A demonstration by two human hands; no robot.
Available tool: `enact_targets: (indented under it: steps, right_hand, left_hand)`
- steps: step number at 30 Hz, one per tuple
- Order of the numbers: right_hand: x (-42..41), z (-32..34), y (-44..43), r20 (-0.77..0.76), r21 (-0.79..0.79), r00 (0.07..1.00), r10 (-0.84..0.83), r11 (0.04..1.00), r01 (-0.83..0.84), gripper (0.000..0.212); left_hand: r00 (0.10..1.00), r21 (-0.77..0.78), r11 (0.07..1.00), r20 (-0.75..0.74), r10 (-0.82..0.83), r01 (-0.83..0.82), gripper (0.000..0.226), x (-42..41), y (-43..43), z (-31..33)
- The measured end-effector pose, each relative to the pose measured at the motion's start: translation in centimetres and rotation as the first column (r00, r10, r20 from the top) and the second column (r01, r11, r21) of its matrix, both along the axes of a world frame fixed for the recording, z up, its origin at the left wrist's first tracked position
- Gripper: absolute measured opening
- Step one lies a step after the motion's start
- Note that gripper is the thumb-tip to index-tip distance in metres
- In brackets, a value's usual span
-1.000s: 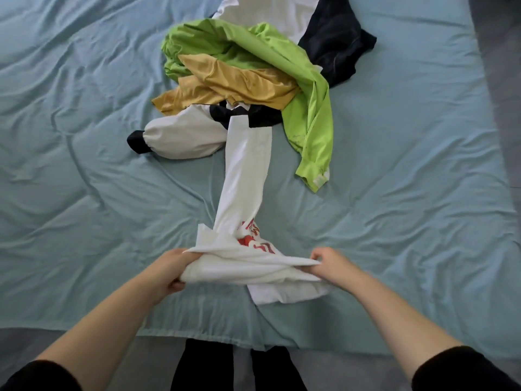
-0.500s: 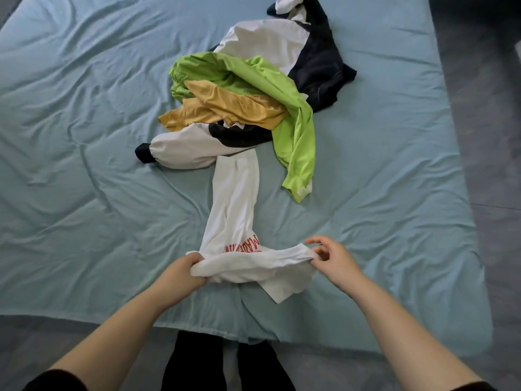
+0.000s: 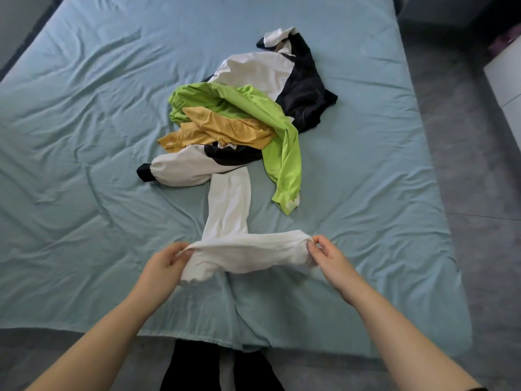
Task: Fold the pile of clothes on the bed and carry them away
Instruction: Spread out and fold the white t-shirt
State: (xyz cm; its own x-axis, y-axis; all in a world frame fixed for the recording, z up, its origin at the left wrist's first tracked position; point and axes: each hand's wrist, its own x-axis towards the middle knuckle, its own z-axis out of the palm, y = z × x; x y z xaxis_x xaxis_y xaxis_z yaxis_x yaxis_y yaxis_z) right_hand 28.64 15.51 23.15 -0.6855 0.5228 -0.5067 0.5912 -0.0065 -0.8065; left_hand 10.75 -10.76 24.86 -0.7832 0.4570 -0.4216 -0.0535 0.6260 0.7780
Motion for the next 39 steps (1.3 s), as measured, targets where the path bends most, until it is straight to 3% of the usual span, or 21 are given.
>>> enact_targets:
  steps: [5, 7, 9, 12, 14, 21, 26, 30, 35, 39]
  right_hand:
    - [-0.7, 1.3, 0.8, 0.071, 0.015, 0.993, 0.091, 0.996, -0.093, 0.023]
    - [-0.6, 1.7, 1.7, 0.123, 0.004, 0.976, 0.18, 0.983, -0.181, 0.025]
    - [-0.4, 1.7, 2.6, 0.197, 0.046, 0.949, 0.248, 0.964, -0.261, 0.025]
    - [-0.5, 0.6, 3.6, 0.235, 0.182, 0.95, 0.206, 0.951, -0.252, 0.028]
    - [-1.0, -0.6, 4.1, 0.24, 0.256, 0.958, 0.16, 0.941, -0.221, 0.031]
    - [-3.9, -7.6, 6.0, 0.363, 0.329, 0.903, 0.229, 0.876, -0.354, 0.015]
    - [-7.7, -13.3, 7.5, 0.391, 0.395, 0.898, 0.203, 0.844, -0.362, 0.021]
    - [-12.2, -16.7, 9.6, 0.423, 0.44, 0.879, 0.218, 0.799, -0.41, 0.018]
    - [-17.9, -16.8, 12.8, 0.396, 0.564, 0.905, 0.157, 0.736, -0.375, 0.019]
    - [-20.9, -17.1, 14.4, 0.391, 0.585, 0.913, 0.121, 0.733, -0.348, 0.02]
  left_hand:
    - [0.994, 0.013, 1.0, 0.106, 0.01, -0.011, 0.02, -1.2, -0.2, 1.1]
    - [0.966, -0.003, 0.993, 0.231, -0.111, 0.115, 0.022, -1.7, -1.0, 1.4]
    - [0.944, -0.099, 0.967, 0.264, -0.2, 0.233, 0.021, -2.3, -1.4, 1.3]
    - [0.978, -0.264, 0.942, 0.076, -0.194, 0.207, 0.024, -3.3, -0.9, 0.0]
    - [0.985, -0.275, 0.946, 0.009, -0.174, 0.17, 0.027, -3.9, -0.2, -1.1]
    - [0.998, -0.212, 0.975, 0.008, -0.065, 0.066, 0.006, -6.8, 2.5, -8.2]
    - [0.999, -0.256, 0.966, 0.036, 0.024, -0.014, 0.006, -10.5, 4.8, -15.1]
    - [0.999, -0.296, 0.955, -0.036, 0.018, -0.028, 0.008, -14.4, 7.4, -19.6]
    - [0.982, -0.251, 0.961, -0.175, 0.071, -0.114, 0.01, -19.1, 10.9, -20.7]
    - [0.979, -0.256, 0.956, -0.174, 0.102, -0.145, 0.018, -20.5, 12.6, -20.9]
